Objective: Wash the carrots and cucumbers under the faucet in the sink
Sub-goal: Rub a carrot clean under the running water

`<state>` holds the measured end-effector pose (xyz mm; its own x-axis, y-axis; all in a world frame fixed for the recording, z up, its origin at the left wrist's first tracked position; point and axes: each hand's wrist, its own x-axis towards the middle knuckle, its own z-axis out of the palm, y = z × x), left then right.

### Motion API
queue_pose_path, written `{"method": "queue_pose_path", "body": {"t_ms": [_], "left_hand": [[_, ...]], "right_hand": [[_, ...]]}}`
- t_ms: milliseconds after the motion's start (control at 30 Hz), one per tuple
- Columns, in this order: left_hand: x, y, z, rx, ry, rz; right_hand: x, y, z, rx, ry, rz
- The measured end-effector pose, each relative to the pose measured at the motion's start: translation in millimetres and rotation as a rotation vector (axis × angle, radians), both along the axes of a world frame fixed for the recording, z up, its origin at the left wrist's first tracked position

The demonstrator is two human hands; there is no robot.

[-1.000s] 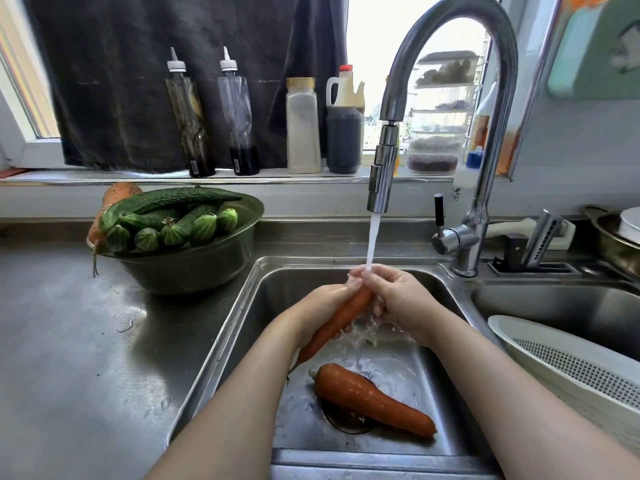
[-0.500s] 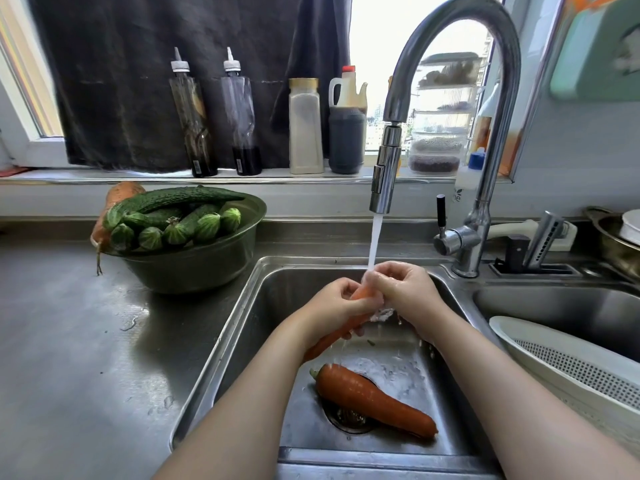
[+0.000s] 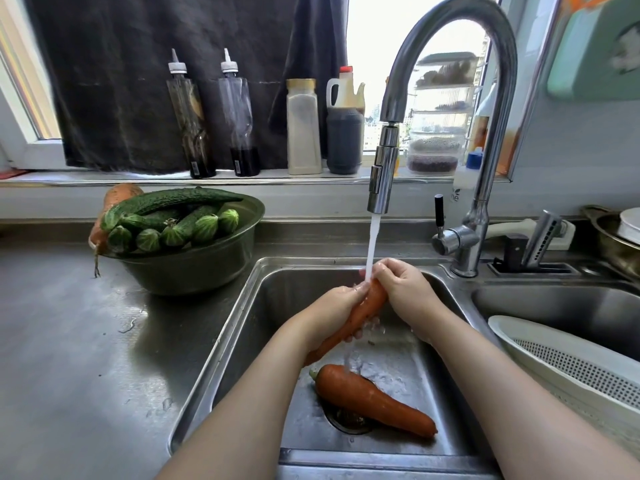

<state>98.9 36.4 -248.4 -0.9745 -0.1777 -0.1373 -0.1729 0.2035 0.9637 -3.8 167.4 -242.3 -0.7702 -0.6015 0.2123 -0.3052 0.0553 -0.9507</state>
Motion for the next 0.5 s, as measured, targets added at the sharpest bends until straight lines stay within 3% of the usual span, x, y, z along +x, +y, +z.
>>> {"method": "queue_pose_path", "body": {"t_ms": [300, 500], "left_hand": [[5.0, -6.5, 1.4, 0.071, 0.061, 0.042], [3.0, -3.5, 2.6, 0.155, 0.101, 0.023]], "right_hand": [[4.4, 4.2, 6.4, -0.149, -0.297, 0.194], [2.7, 8.8, 8.2, -0.169, -0.348, 0.317]]}}
